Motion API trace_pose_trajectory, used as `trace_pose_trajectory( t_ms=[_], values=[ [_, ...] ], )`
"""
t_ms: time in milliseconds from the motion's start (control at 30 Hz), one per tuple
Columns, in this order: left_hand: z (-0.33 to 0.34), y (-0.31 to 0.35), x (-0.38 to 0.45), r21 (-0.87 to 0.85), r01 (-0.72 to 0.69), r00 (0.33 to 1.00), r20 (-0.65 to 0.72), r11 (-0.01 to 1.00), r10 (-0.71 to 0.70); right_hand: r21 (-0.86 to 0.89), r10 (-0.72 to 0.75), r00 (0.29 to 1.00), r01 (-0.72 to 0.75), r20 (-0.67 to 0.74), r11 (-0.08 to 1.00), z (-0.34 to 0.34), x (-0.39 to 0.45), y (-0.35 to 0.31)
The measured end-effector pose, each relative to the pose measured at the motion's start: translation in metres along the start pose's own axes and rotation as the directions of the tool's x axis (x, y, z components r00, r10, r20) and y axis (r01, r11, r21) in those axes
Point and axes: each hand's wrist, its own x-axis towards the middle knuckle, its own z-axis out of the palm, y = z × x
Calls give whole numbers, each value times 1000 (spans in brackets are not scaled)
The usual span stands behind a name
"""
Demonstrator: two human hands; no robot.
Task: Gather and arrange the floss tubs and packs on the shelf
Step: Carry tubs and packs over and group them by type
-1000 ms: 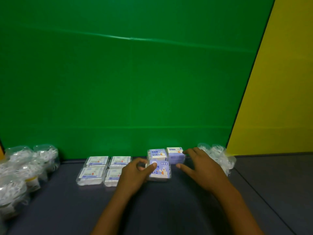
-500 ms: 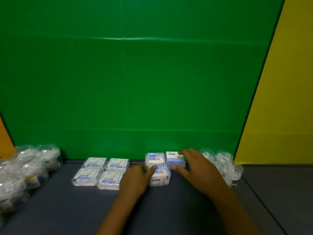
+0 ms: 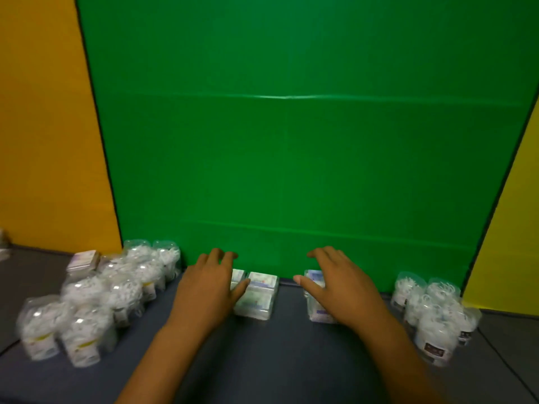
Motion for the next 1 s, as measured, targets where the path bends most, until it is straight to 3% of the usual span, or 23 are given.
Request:
trace_pose_trajectory(
  t_ms=[200, 500, 1000],
  values=[
    [-48, -83, -59, 105, 68, 998, -18, 992, -66, 49, -51, 998, 49, 25, 998, 23, -8, -97],
    [-125, -207, -155, 150, 229, 974, -31, 962, -226, 149, -249, 968, 246, 2, 958, 46, -4, -262],
    [-198, -366, -249, 264, 518, 855, -126, 814, -503, 269, -534, 845, 512, 9, 815, 103, 38, -473]
  ],
)
